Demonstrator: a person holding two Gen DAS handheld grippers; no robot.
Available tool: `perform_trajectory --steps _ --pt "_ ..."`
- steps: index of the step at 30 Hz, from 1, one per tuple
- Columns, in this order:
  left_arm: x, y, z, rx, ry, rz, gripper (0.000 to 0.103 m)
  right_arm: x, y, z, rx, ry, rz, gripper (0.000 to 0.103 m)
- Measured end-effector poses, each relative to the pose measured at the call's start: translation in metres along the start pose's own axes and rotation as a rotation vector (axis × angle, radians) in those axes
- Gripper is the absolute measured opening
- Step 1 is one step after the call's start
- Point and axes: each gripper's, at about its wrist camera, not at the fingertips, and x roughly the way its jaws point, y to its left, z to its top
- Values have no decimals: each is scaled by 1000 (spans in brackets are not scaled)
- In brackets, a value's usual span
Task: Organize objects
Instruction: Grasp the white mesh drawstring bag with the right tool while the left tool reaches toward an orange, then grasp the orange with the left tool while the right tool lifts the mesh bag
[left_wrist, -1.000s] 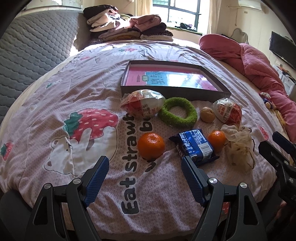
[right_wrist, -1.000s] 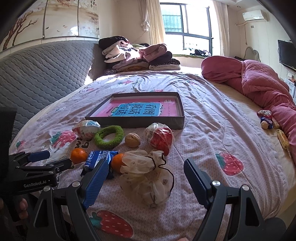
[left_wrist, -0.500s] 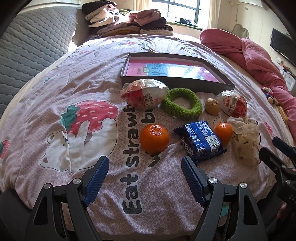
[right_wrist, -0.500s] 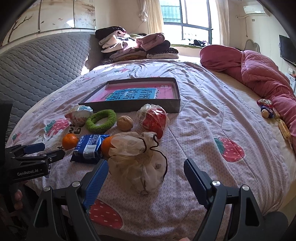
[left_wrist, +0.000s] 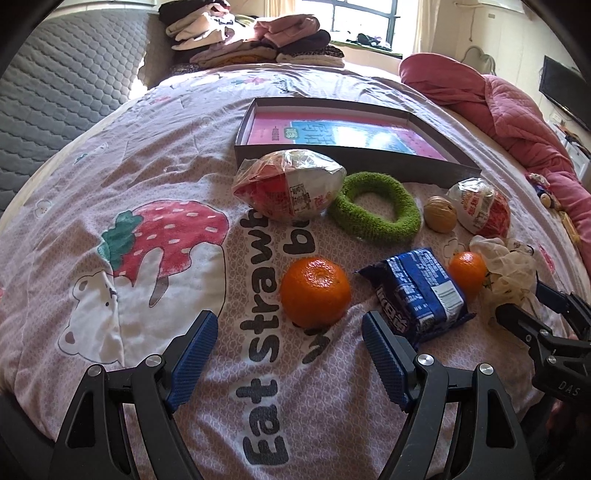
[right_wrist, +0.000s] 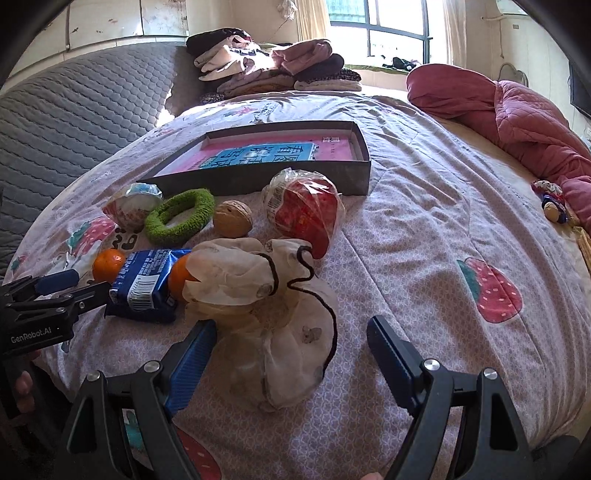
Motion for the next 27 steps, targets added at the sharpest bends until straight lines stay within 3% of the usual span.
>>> perform_trajectory --steps 8,12,19,21,27 --pt "14 4 11 -4 -14 -26 81 9 -3 1 4 -27 28 80" --pt "21 0 13 10 -18 -24 76 10 -5 1 7 -26 35 63" --pt "21 -4 11 25 -31 -70 41 9 -12 1 38 -29 58 28" --pt "21 -6 10 35 -33 -67 41 8 -12 2 33 -32 63 20" --pt "17 -6 9 42 -47 -65 41 0 -7 3 1 -64 49 14"
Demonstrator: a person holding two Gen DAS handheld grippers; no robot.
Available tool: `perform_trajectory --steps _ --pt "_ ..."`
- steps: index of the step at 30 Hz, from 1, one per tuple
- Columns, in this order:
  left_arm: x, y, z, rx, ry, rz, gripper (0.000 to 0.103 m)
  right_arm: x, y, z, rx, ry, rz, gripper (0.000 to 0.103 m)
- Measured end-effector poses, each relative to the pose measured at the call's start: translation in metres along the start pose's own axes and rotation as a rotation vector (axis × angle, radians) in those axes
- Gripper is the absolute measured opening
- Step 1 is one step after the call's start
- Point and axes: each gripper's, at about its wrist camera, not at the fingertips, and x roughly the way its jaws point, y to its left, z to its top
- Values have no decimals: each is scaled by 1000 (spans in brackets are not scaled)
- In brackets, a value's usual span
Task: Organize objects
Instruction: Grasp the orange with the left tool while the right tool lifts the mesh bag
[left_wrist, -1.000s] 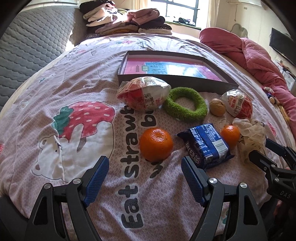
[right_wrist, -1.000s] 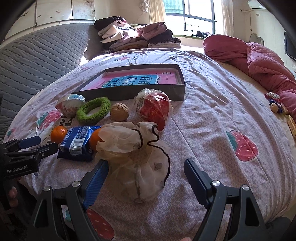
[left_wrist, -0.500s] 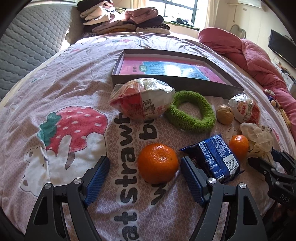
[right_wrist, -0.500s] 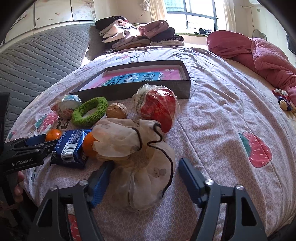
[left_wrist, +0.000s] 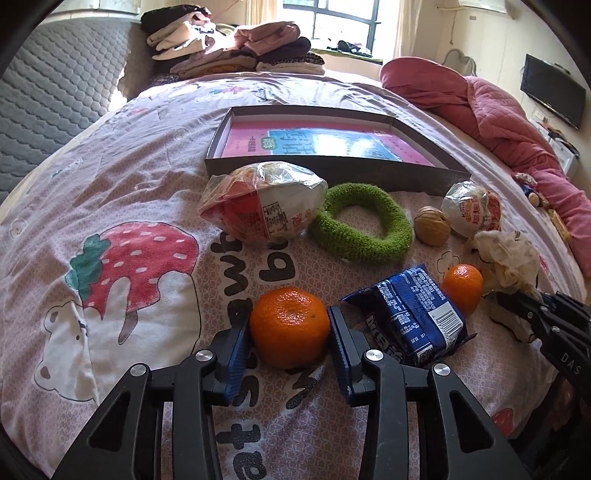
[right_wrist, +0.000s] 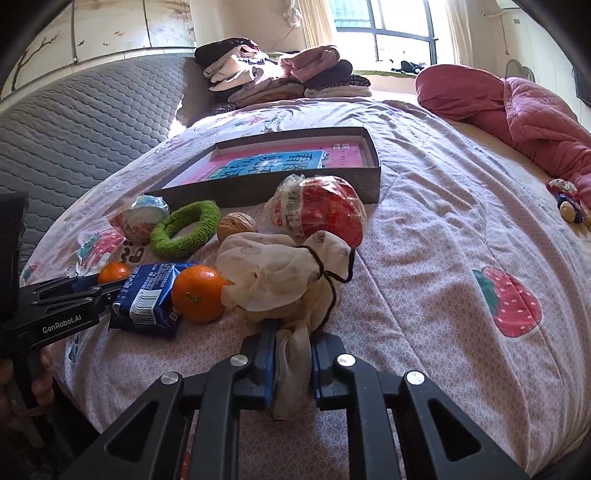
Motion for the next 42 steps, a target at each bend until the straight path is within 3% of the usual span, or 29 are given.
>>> perform_trajectory --steps 25,42 --pt "-37 -15 19 31 -102 -8 41 -31 17 30 -42 -134 82 14" --pt "-13 -10 96 37 -140 -8 41 7 20 95 -83 -178 102 14"
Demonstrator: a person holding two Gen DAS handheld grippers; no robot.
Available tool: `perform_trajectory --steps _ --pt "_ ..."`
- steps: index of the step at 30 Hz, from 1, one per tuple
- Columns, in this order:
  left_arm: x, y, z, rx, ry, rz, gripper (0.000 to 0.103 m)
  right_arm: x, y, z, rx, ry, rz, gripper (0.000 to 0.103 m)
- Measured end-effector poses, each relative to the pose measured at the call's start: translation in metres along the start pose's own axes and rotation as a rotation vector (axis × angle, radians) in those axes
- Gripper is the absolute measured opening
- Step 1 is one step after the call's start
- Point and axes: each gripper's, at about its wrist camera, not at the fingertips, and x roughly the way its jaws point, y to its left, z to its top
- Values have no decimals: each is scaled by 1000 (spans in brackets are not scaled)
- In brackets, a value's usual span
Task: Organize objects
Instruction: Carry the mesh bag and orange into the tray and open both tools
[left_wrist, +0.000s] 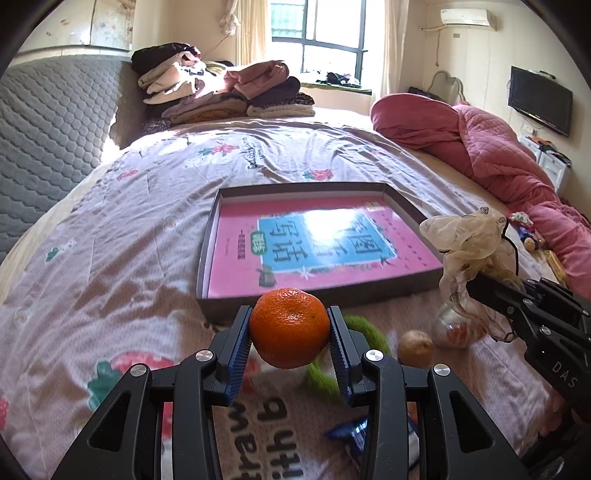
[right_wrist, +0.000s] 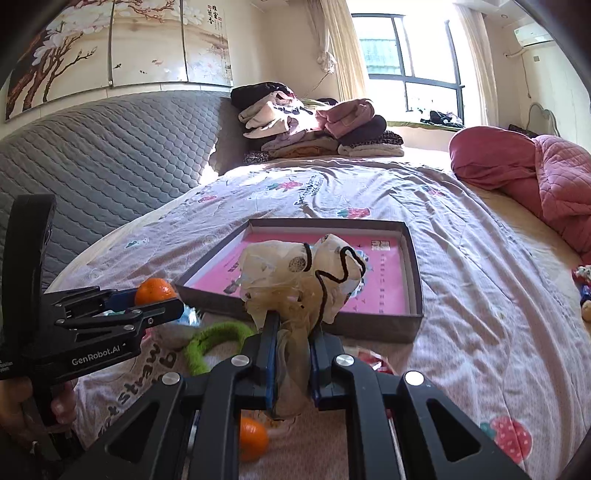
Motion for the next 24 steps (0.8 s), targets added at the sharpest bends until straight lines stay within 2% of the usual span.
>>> perform_trajectory --steps 15,24 --pt "66 29 54 -13 70 -19 41 55 -29 43 -30 49 -31 14" --pt "106 33 62 -14 145 -43 41 99 -47 46 -35 171 -27 14"
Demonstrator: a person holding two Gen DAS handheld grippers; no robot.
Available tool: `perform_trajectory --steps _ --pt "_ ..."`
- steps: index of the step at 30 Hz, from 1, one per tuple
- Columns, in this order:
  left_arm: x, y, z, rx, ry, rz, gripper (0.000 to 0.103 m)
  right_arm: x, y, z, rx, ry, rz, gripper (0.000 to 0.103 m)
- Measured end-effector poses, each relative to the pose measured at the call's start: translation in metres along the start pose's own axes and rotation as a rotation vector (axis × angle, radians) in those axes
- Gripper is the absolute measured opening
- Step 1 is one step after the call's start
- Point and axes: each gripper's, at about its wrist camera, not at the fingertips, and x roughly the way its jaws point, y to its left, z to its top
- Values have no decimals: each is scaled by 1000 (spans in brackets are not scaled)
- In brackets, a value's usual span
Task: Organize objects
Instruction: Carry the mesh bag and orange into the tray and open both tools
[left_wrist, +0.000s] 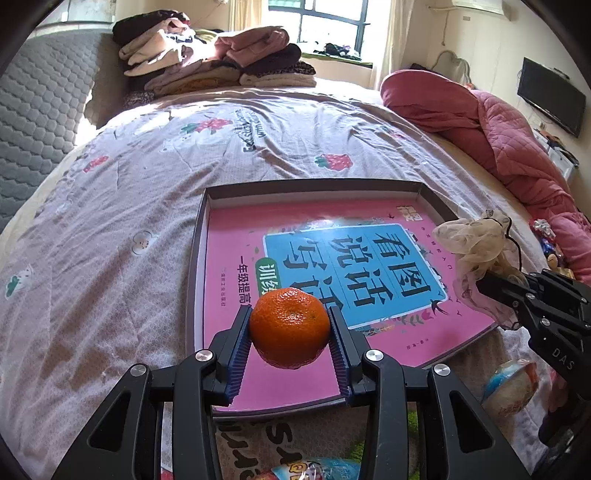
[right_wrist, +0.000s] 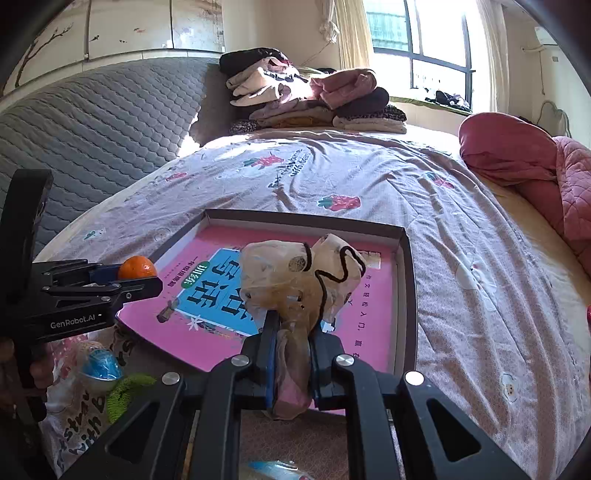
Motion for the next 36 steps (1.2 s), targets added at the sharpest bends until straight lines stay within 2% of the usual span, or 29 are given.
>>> perform_trajectory --steps 8,18,26,29,36 --pt "16 7 -2 -24 38 -13 41 27 -7 -2 24 91 9 14" --pt "20 -1 -8 -9 73 -24 41 30 -12 -6 54 136 2 18" --pt "18 -3 -10 -3 84 -27 42 26 -11 -4 47 132 -49 35" --pt "13 -3 -8 -7 68 -35 45 23 -11 -3 32 120 -80 39" --pt "2 -2 -4 -14 32 -33 52 9 -9 3 22 65 -92 45"
